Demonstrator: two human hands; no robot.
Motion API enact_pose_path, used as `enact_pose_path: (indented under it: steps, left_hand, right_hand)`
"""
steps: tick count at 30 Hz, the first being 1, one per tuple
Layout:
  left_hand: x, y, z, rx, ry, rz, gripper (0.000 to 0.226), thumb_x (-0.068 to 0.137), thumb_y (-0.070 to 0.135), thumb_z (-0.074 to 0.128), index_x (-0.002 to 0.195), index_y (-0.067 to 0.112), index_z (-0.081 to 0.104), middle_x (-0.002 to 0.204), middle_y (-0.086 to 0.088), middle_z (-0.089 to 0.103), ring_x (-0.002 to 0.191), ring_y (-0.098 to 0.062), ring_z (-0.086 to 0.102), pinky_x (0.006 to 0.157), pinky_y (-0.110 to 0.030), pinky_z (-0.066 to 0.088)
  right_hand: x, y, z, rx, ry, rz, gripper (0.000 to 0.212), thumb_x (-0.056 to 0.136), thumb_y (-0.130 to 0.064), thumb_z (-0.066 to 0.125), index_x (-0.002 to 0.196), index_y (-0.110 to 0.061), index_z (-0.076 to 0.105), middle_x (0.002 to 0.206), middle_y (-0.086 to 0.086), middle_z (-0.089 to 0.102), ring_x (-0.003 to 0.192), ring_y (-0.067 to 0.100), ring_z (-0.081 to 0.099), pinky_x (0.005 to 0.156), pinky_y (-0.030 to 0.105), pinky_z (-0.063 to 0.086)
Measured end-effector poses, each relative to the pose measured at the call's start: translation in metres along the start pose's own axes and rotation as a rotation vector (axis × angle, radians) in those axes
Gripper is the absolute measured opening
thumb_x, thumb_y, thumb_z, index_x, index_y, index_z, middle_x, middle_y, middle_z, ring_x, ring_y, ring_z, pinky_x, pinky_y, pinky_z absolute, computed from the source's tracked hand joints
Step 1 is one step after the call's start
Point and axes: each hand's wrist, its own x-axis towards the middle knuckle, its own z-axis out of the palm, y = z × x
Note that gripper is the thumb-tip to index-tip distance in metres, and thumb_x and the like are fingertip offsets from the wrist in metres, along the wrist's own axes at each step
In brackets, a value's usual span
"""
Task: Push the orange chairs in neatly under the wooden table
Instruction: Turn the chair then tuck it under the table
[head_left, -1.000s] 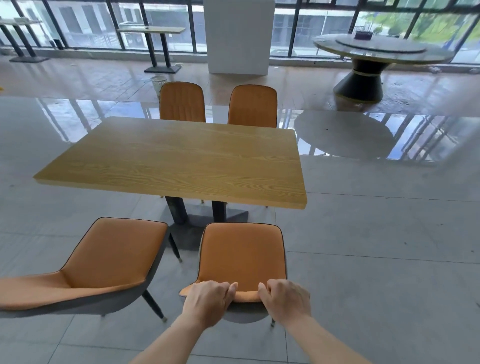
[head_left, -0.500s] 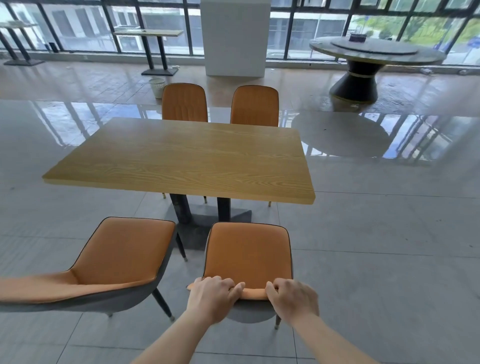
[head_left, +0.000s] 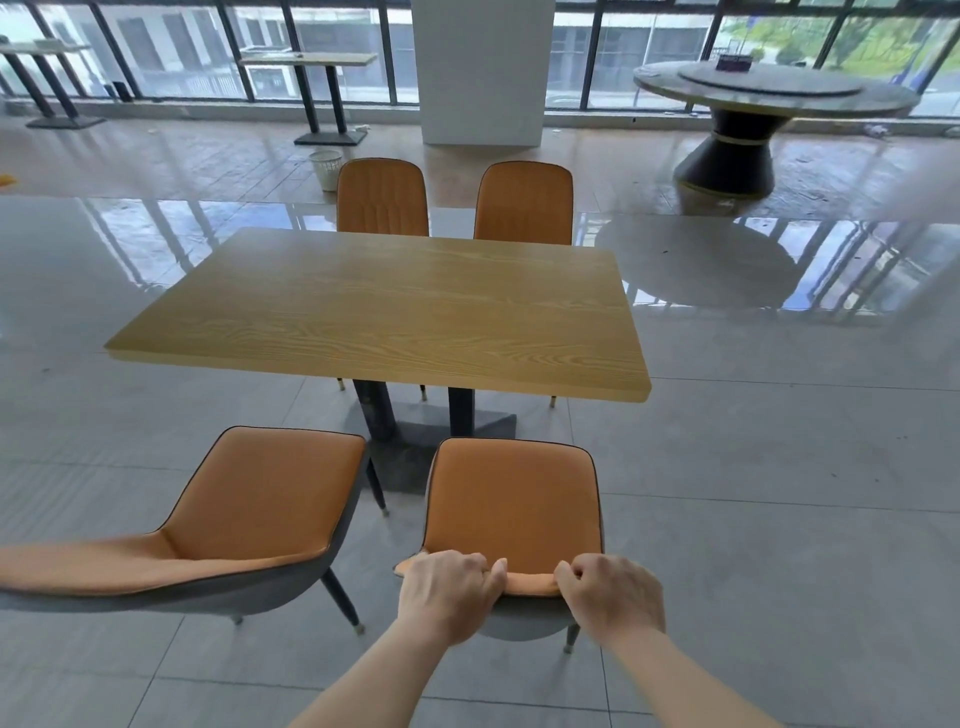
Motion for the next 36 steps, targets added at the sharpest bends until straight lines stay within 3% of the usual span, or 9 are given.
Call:
enact_pose_path:
  steps: [3,5,11,20,27,36]
  left_hand:
    - [-0.008,0.006,-0.007,0.035,-0.014,0.024,0.052,0.106,0.047,0.025,0.099,0.016,0.066,0.091,-0.005,0.07,0.085,-0.028,0.065,0.077,-0.04,0.051]
    - [-0.011,0.008,-0.006,0.028,-0.009,-0.015,0.058,0.104,0.052,0.023,0.093,0.017,0.068,0.09,-0.006,0.07,0.085,-0.028,0.065,0.073,-0.038,0.043]
    - [-0.014,0.002,0.01,-0.021,0.071,-0.021,0.062,0.098,0.058,0.018,0.075,0.018,0.06,0.072,-0.002,0.063,0.065,-0.024,0.054,0.087,-0.039,0.046]
    - [-0.02,-0.032,0.009,-0.059,0.096,-0.019,0.062,0.093,0.059,0.02,0.07,0.016,0.059,0.066,0.001,0.057,0.064,-0.019,0.057,0.073,-0.036,0.05]
    - [-0.027,-0.031,0.0,-0.067,0.075,-0.014,0.059,0.098,0.055,0.024,0.071,0.017,0.06,0.067,0.001,0.059,0.064,-0.017,0.056,0.063,-0.033,0.041]
    - [-0.035,-0.027,0.005,-0.089,0.079,-0.018,0.062,0.096,0.058,0.023,0.069,0.016,0.059,0.064,0.001,0.057,0.061,-0.017,0.057,0.064,-0.032,0.046]
  right_hand:
    - [0.0,0.003,-0.003,-0.004,-0.012,-0.045,0.043,0.087,-0.048,0.035,0.062,-0.024,0.059,0.061,-0.006,0.059,0.06,0.011,0.057,0.055,0.026,0.047]
    - [0.0,0.003,-0.007,-0.029,-0.018,-0.068,0.042,0.09,-0.048,0.038,0.063,-0.024,0.061,0.06,-0.006,0.058,0.06,0.009,0.057,0.052,0.024,0.043]
    - [-0.001,-0.003,-0.009,-0.061,-0.005,-0.046,0.04,0.09,-0.046,0.039,0.066,-0.024,0.063,0.061,-0.007,0.058,0.059,0.008,0.055,0.049,0.024,0.037]
    - [-0.02,-0.031,0.018,-0.018,0.005,0.049,0.045,0.081,-0.05,0.033,0.058,-0.02,0.057,0.054,-0.007,0.054,0.055,0.012,0.055,0.058,0.027,0.053]
    - [-0.022,-0.03,0.015,-0.012,0.028,0.006,0.043,0.083,-0.049,0.037,0.058,-0.02,0.056,0.054,-0.004,0.054,0.055,0.011,0.054,0.055,0.027,0.051]
    - [-0.025,-0.028,0.013,-0.031,0.027,0.011,0.039,0.084,-0.047,0.04,0.061,-0.021,0.058,0.056,-0.004,0.055,0.056,0.011,0.053,0.054,0.026,0.047]
